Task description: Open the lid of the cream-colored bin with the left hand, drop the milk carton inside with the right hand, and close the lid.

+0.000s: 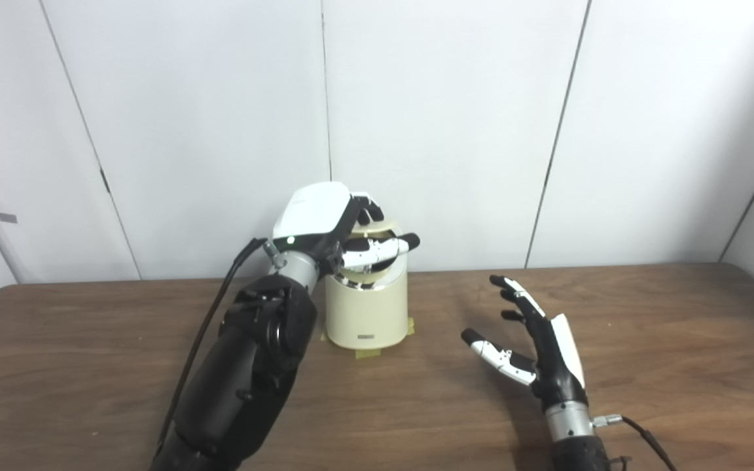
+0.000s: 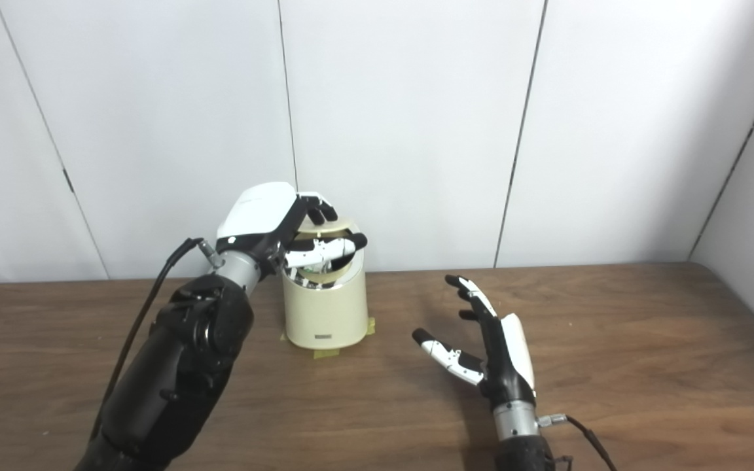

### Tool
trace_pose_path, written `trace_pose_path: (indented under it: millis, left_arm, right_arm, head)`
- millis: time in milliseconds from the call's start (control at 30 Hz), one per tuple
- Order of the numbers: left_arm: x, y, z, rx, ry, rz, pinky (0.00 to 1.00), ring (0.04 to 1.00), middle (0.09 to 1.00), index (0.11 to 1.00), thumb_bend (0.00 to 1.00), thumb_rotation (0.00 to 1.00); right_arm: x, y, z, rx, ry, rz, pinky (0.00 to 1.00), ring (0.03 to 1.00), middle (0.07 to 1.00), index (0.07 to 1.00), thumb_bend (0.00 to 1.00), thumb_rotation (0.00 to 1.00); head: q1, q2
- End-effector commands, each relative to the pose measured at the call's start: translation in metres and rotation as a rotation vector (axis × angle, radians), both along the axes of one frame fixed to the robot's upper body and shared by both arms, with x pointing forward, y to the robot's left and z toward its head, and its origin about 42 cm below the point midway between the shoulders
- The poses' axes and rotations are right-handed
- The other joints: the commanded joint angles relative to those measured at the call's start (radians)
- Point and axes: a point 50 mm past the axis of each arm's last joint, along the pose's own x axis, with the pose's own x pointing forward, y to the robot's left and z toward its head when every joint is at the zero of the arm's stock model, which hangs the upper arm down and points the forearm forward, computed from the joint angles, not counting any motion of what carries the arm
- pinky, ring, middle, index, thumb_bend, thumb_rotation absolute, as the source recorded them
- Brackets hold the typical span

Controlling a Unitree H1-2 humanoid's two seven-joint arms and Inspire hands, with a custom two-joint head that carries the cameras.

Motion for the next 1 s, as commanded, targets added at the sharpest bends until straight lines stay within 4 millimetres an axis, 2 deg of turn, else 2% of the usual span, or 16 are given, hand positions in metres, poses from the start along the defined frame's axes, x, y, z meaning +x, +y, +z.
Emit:
trace_pose_path:
  millis: [0, 167, 333, 433, 533, 600, 700, 867, 967]
  left_arm:
    - [0.002, 0.0, 0.015, -0.001, -0.064, -0.003, 1.0, 0.826, 0.707, 0.727, 0.73, 0.86]
    - [0.003, 0.004, -0.002, -0.001, -0.025, 0.018, 1.0, 0.82, 0.737, 0.734, 0.73, 0.84]
    - [0.001, 0.005, -0.015, 0.003, 0.001, 0.013, 1.0, 0.8, 0.726, 0.73, 0.72, 0.83]
    - [-0.002, 0.005, -0.021, 0.007, 0.002, 0.003, 1.0, 0.793, 0.716, 0.732, 0.73, 0.85]
    - [-0.005, 0.004, -0.027, 0.02, 0.0, 0.002, 1.0, 0.778, 0.701, 0.731, 0.74, 0.86]
    - [-0.007, 0.003, -0.03, 0.038, -0.001, -0.004, 1.0, 0.763, 0.717, 0.737, 0.74, 0.87]
    - [-0.01, 0.003, -0.036, 0.097, -0.026, -0.014, 1.0, 0.748, 0.719, 0.736, 0.73, 0.89]
    - [-0.014, 0.002, -0.048, 0.226, -0.129, -0.032, 1.0, 0.743, 0.683, 0.698, 0.71, 0.88]
    - [-0.017, 0.001, -0.052, 0.281, -0.162, -0.039, 1.0, 0.753, 0.687, 0.69, 0.71, 0.87]
  right_arm:
    - [-0.014, 0.01, -0.021, 0.04, 0.053, 0.003, 0.67, 0.813, 0.877, 0.859, 0.46, 0.41]
    - [-0.017, 0.01, -0.018, 0.043, 0.069, 0.006, 0.67, 0.803, 0.868, 0.876, 0.47, 0.42]
    - [-0.019, 0.009, -0.016, 0.037, 0.071, 0.002, 0.71, 0.845, 0.911, 0.877, 0.48, 0.41]
    - [-0.018, 0.009, -0.016, 0.035, 0.069, 0.0, 0.7, 0.832, 0.9, 0.873, 0.49, 0.43]
    - [-0.018, 0.009, -0.017, 0.048, 0.074, -0.001, 0.65, 0.782, 0.841, 0.876, 0.5, 0.43]
    - [-0.018, 0.008, -0.017, 0.037, 0.073, -0.003, 0.66, 0.806, 0.867, 0.877, 0.5, 0.44]
    - [-0.019, 0.008, -0.017, 0.048, 0.075, 0.0, 0.65, 0.778, 0.853, 0.879, 0.5, 0.43]
    - [-0.02, 0.008, -0.015, 0.052, 0.086, -0.001, 0.72, 0.844, 0.899, 0.882, 0.5, 0.46]
    - [-0.02, 0.009, -0.015, 0.046, 0.085, -0.003, 0.69, 0.82, 0.874, 0.864, 0.5, 0.44]
  head:
    - [-0.001, 0.001]
    - [-0.004, 0.012]
    - [-0.008, 0.02]
    - [-0.007, 0.02]
    - [-0.007, 0.02]
    - [-0.008, 0.02]
    - [-0.009, 0.022]
    - [-0.009, 0.024]
    - [-0.011, 0.025]
